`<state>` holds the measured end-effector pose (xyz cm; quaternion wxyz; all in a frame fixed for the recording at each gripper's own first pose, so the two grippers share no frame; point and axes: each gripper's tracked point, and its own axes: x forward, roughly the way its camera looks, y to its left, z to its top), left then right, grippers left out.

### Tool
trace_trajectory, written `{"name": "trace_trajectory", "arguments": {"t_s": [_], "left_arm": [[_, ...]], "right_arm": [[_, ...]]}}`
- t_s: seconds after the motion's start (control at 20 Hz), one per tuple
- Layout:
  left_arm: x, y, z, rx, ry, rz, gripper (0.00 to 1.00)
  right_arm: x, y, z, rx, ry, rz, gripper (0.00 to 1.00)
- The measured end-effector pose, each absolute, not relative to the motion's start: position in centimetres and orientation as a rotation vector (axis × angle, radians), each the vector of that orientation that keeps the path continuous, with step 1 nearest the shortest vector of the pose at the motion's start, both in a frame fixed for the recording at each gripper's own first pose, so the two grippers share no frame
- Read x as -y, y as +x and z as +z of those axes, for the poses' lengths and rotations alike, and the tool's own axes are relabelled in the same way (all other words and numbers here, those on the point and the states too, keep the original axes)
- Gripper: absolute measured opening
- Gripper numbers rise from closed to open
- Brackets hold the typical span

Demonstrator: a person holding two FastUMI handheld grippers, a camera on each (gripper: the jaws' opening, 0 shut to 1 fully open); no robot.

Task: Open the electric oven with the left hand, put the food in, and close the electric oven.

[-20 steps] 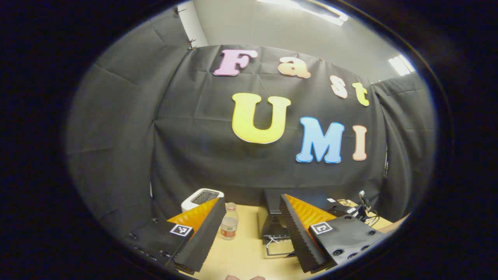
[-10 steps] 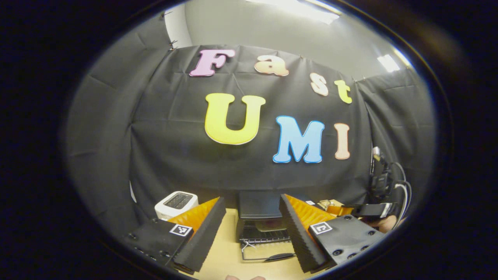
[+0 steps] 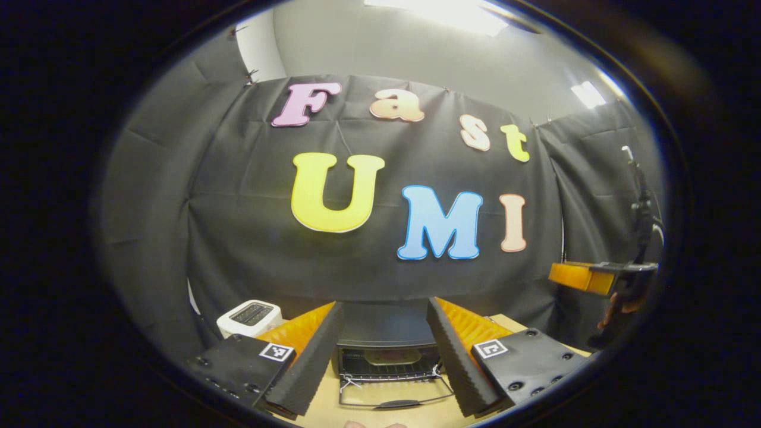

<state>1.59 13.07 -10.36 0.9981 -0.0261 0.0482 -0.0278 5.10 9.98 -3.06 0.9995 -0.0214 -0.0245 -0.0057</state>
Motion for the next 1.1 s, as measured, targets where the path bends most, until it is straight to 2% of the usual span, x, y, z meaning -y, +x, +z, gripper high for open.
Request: {"name": "trace_trajectory", "arguments": {"t_s": [0.05,0.1,0.2,0.3,0.35,0.45,0.55,0.6,0.75,0.8,0.85,0.9,0.95,1.1], "left_arm": [[-12.3,1.9,-10.9,-0.112,-0.054,-0.057,0.98],[-11.6,2.1,-11.5,-0.125,-0.058,-0.061,0.94],[-10.4,2.5,-12.7,-0.154,-0.060,-0.070,0.98],[-9.6,3.0,-14.9,-0.216,-0.047,-0.067,0.94],[-9.0,3.3,-16.0,-0.249,-0.052,-0.073,0.98],[-7.7,3.4,-18.7,-0.332,-0.068,-0.090,0.98],[-6.9,3.0,-21.8,-0.430,-0.082,-0.105,0.91],[-6.7,2.8,-23.3,-0.475,-0.088,-0.105,0.95],[-5.4,1.5,-28.8,-0.665,-0.115,-0.142,0.95],[-4.8,0.7,-30.8,-0.738,-0.123,-0.169,0.91],[-4.4,0.0,-32.7,-0.802,-0.120,-0.184,0.99],[-4.4,-0.5,-34.5,-0.854,-0.107,-0.188,0.99],[-4.5,-1.0,-36.2,-0.898,-0.093,-0.184,0.92],[-5.2,-2.1,-40.2,-0.992,-0.070,-0.155,0.95]], "right_arm": [[-9.2,4.6,-2.2,0.063,-0.057,-0.009,0.48],[-9.2,4.4,-1.9,0.068,-0.056,0.005,0.47],[-9.6,4.3,-1.9,0.061,-0.020,0.039,0.53],[-9.0,4.5,-2.6,0.041,0.004,0.051,0.83],[-8.8,4.7,-2.9,0.038,0.014,0.052,0.98],[-8.4,4.7,-3.0,0.039,0.033,0.052,0.98],[-7.7,4.8,-3.4,0.041,0.036,0.045,0.98],[-7.4,4.7,-3.4,0.041,0.037,0.042,0.98],[-6.5,4.5,-3.7,0.030,0.039,0.035,0.98],[-6.4,4.4,-3.9,0.023,0.042,0.039,0.98],[-6.4,4.4,-4.3,0.007,0.046,0.042,0.98],[-6.2,4.4,-4.7,0.001,0.048,0.036,0.98],[-5.7,4.4,-4.8,0.000,0.048,0.026,0.98],[-5.0,3.9,-5.5,-0.015,0.052,0.005,0.98]]}}
